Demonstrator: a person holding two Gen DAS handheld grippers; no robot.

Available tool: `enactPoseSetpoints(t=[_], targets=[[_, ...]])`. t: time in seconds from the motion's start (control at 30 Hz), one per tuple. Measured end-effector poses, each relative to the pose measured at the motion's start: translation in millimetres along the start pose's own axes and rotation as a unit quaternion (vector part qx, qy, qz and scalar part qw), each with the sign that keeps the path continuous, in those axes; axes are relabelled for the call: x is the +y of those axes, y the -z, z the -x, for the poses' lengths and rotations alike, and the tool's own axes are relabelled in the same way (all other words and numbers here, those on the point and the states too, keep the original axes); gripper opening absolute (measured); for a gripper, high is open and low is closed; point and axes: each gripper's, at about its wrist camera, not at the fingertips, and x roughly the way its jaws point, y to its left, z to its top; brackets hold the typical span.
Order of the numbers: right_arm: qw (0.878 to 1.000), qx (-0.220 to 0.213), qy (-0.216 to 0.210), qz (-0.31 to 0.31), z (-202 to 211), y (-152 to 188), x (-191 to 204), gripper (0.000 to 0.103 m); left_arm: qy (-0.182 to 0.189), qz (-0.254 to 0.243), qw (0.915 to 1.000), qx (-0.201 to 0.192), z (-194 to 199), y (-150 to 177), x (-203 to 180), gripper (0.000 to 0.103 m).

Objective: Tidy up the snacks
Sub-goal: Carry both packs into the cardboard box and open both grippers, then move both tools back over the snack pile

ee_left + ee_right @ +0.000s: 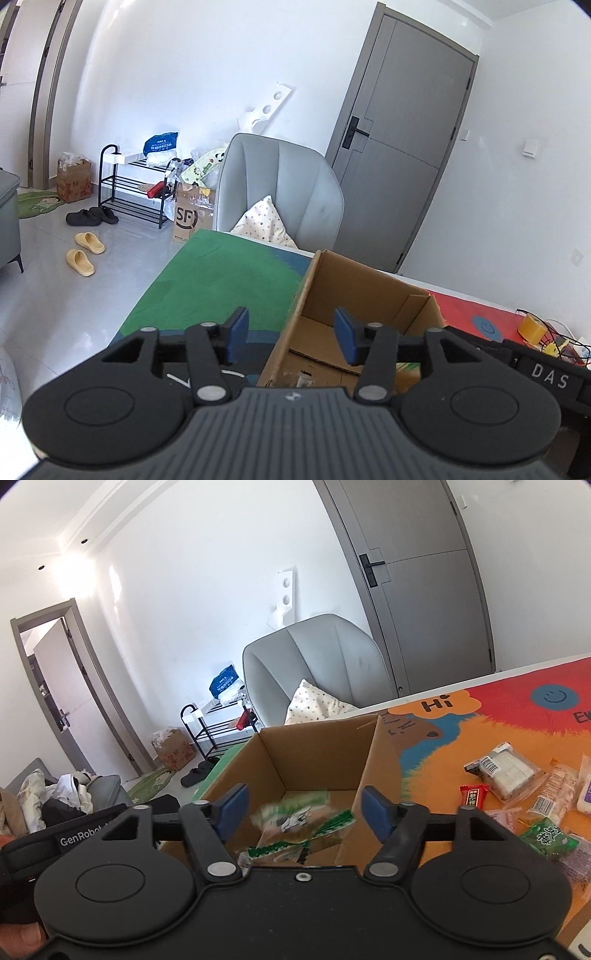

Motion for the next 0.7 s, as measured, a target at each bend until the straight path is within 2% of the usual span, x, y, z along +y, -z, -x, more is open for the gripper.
enactPoseSetpoints(t=[0.1, 0.2, 0.47, 0.7], targets=[[1.0, -0.008, 0.012, -0.002, 9, 0, -3, 0.082, 0.004, -0.002, 1.0, -0.004, 4, 1, -4, 0.078], [1.0, -0.007, 0.019, -0.012, 19, 2, -11, 0.087, 0.004, -0.006, 0.9999, -0.008, 8, 4, -10, 0.085], [0.998, -0.005, 0.059, -0.031, 47, 12, -42, 0.097, 0.019, -0.021, 0.9996, 0.004, 13, 19, -31, 0.089], [0.994, -0.028, 0.093, -0.058, 76, 15, -79, 0.1, 0.045, -0.044, 0.9979, 0.015, 15, 32, -60, 0.089]])
